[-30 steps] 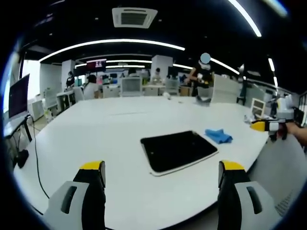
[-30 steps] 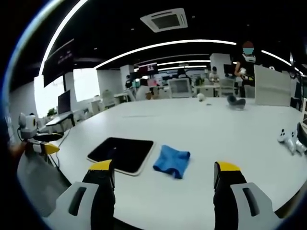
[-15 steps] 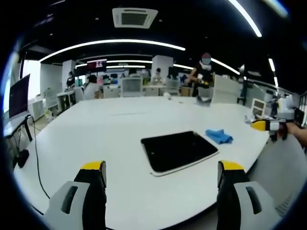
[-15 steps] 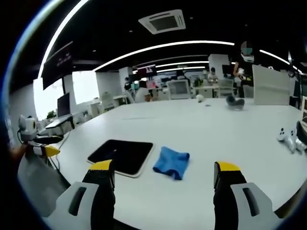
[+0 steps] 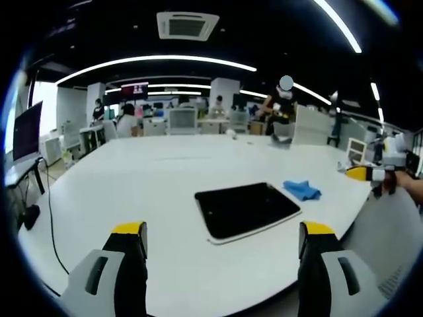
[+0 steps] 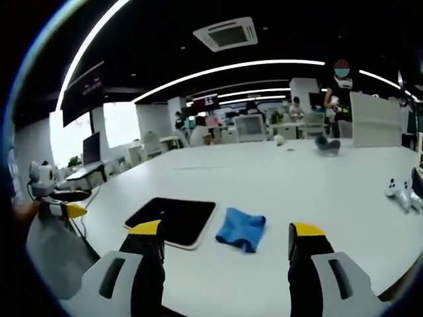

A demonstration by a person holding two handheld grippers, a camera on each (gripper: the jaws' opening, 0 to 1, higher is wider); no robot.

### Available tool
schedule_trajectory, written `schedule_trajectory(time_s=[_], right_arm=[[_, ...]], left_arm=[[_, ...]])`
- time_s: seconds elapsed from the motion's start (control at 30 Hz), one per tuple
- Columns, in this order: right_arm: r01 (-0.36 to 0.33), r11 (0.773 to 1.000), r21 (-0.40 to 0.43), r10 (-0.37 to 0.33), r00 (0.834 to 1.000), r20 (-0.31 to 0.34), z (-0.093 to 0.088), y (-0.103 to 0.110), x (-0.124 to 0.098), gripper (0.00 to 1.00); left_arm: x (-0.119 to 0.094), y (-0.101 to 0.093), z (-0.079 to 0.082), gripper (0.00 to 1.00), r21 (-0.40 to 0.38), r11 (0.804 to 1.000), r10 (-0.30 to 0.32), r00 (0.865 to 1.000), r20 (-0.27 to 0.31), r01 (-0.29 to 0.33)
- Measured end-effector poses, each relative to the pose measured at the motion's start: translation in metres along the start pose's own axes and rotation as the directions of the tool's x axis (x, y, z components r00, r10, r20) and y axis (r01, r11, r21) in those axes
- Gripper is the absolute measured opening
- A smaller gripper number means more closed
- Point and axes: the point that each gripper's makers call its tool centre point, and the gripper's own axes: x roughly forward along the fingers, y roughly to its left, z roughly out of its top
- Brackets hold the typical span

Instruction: Wipe the mirror surface with the cleaning cloth until all visible marks leave the cleaned area.

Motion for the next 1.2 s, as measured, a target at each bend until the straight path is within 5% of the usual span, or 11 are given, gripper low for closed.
schedule_trajectory(time_s=[0.23, 0.63, 0.93, 1.2], right_arm=[[0.016, 0.998, -0.059, -0.015, 1.000, 0.020, 0.006, -0.003, -0.001, 0.75], [0.006, 1.000, 0.014, -0.005, 0.999, -0.037, 0.001, -0.009, -0.003, 0.74], [-0.028, 0.999, 0.030, 0.029, 0.999, -0.021, 0.022, -0.018, 0.006, 0.72], [-0.092, 0.994, -0.058, 0.087, 0.993, -0.075, 0.030, -0.019, 0.028, 0.55]], left_arm=[[0.000, 0.000, -0.001, 0.96, 0.001, 1.000, -0.003, 1.000, -0.004, 0.003], [0.000, -0.001, 0.001, 0.95, -0.004, 1.000, -0.009, 1.000, 0.005, 0.009], [0.000, 0.000, 0.001, 0.95, -0.006, 1.000, -0.004, 1.000, 0.008, 0.004], [0.000, 0.002, 0.001, 0.94, -0.004, 1.000, 0.002, 1.000, 0.010, -0.002]])
